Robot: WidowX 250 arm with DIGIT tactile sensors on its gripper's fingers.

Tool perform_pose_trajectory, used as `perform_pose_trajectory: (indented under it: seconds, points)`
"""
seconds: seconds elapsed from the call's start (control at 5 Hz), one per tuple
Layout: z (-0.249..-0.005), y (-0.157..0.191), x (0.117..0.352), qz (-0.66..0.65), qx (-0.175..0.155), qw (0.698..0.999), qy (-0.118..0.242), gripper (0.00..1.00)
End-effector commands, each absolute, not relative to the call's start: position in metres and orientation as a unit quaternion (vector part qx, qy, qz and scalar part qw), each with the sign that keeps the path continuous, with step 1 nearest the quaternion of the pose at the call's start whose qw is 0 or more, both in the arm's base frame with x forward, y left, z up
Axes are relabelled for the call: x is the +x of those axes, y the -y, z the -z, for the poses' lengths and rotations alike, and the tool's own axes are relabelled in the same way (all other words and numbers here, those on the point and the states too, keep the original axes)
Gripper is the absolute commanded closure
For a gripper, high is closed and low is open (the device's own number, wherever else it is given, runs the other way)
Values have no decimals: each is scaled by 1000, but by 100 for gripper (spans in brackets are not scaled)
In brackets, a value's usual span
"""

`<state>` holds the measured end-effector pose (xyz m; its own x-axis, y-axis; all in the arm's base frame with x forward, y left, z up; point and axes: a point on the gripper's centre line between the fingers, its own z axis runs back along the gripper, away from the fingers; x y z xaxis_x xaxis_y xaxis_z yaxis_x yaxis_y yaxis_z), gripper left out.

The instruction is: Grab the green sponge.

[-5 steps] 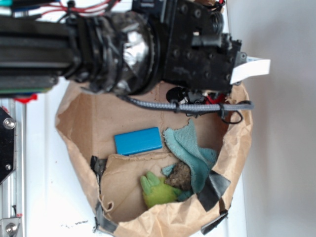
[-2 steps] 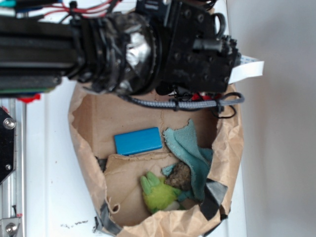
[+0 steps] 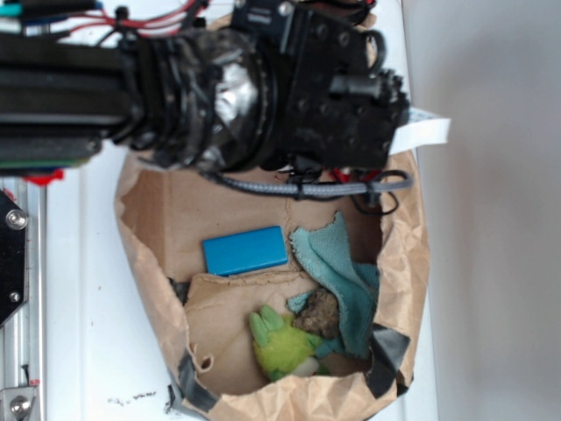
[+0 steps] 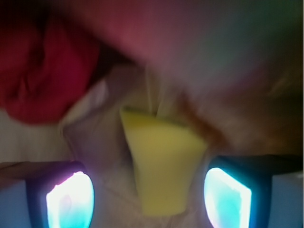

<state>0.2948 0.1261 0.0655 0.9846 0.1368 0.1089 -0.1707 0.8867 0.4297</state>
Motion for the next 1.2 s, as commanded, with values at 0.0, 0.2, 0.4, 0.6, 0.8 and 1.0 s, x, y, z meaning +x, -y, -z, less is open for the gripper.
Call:
perform_pose_trajectory:
  seconds: [0.0,0.2,0.4,0.6,0.8,1.0]
  points:
    - [-83,-131,301,-83,241,963,90,0]
    - [-77,-134,303,-86,241,962,94,0]
    - [-67,-136,307,-91,245,960,104,0]
    - [-62,-137,311,-96,251,957,107,0]
    - [-52,-137,314,-97,262,953,116,0]
    - [-48,-134,314,-93,266,951,123,0]
